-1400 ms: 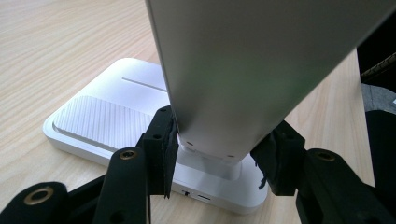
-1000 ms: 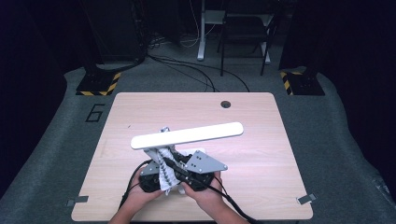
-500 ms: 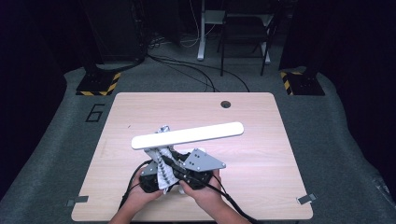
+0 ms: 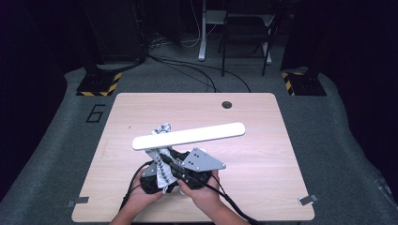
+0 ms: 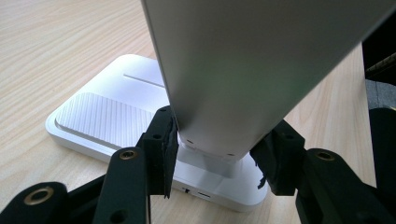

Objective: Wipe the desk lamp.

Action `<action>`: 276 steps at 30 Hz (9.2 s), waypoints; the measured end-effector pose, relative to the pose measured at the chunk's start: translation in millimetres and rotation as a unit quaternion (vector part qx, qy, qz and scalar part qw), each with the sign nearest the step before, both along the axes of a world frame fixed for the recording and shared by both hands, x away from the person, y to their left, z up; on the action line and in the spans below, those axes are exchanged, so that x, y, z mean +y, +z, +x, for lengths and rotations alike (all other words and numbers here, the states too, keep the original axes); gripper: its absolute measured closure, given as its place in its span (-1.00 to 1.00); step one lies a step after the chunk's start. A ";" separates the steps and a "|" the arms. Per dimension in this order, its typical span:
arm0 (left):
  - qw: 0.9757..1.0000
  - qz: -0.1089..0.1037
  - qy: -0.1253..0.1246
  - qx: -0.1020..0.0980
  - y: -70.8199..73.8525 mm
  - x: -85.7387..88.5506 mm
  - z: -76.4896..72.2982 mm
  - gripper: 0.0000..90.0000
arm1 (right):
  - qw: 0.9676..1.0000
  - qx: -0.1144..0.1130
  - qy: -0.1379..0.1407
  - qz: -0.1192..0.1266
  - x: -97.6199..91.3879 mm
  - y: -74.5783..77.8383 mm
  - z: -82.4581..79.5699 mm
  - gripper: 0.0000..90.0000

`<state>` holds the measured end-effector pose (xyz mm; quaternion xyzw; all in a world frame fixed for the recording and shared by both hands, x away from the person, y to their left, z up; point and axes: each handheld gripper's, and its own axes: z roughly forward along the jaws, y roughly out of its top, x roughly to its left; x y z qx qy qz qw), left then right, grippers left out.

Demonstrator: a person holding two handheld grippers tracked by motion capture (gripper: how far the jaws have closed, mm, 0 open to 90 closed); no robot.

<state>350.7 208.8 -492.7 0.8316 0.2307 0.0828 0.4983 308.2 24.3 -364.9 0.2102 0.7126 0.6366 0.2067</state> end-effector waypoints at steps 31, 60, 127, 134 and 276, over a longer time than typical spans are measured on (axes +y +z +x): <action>1.000 0.004 -0.001 -0.002 0.0 -1.4 -0.5 0.18 | 0.997 -0.005 -0.010 0.071 -7.2 9.8 -7.1 0.80; 1.000 -0.022 0.005 -0.007 -5.1 -0.7 -0.2 0.18 | 0.992 -0.016 -0.078 0.095 -66.9 9.2 -10.2 0.79; 1.000 -0.011 0.009 -0.003 -4.1 -2.9 0.0 0.18 | 0.987 -0.021 -0.123 0.098 -88.2 9.6 -0.7 0.78; 1.000 -0.022 0.017 -0.003 -6.2 -2.7 -1.1 0.18 | 0.992 -0.021 -0.094 0.081 -60.7 7.1 -1.6 0.78; 0.997 -0.047 0.058 -0.023 4.4 -4.4 -11.6 0.20 | 0.986 -0.072 -0.144 0.048 -108.1 86.1 2.0 0.78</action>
